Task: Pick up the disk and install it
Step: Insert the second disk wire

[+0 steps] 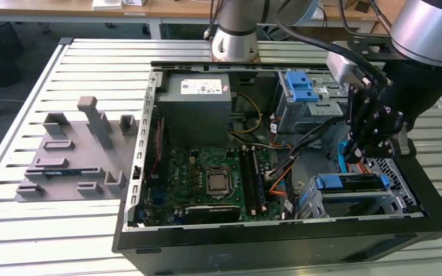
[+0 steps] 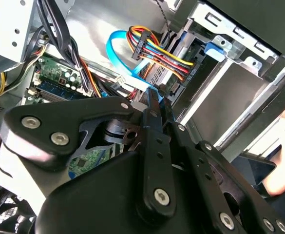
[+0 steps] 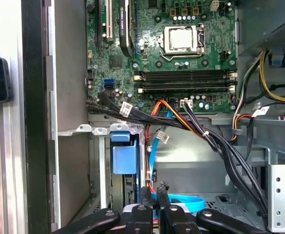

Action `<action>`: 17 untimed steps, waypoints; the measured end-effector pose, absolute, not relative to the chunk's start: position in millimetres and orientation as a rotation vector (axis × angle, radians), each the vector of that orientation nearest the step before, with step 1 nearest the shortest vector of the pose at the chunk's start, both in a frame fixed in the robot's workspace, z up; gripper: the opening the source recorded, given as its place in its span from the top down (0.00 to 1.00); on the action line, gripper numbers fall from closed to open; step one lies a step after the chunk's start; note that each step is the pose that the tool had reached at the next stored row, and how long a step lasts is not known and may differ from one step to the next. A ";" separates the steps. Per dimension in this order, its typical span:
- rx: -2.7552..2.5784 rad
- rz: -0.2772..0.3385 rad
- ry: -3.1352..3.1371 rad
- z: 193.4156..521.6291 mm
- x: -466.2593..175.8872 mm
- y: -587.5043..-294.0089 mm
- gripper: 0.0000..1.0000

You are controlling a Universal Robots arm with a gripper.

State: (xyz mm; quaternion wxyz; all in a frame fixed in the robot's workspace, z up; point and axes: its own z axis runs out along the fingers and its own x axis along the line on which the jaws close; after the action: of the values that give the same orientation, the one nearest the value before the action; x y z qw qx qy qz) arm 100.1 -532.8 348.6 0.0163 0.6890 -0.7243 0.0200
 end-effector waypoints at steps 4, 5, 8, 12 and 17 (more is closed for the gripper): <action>2.143 0.061 -2.252 347.6 100.2 -535.4 0.84; 2.143 0.061 -2.252 347.1 100.1 -536.2 0.84; 2.143 0.061 -2.252 346.4 100.2 -536.7 0.84; 2.143 0.061 -2.252 345.6 100.2 -537.3 0.84; 2.143 0.061 -2.252 345.0 100.2 -539.5 0.84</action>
State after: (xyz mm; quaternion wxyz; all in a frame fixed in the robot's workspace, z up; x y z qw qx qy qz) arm 100.2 -539.5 345.0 0.0160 0.6891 -0.7242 0.0197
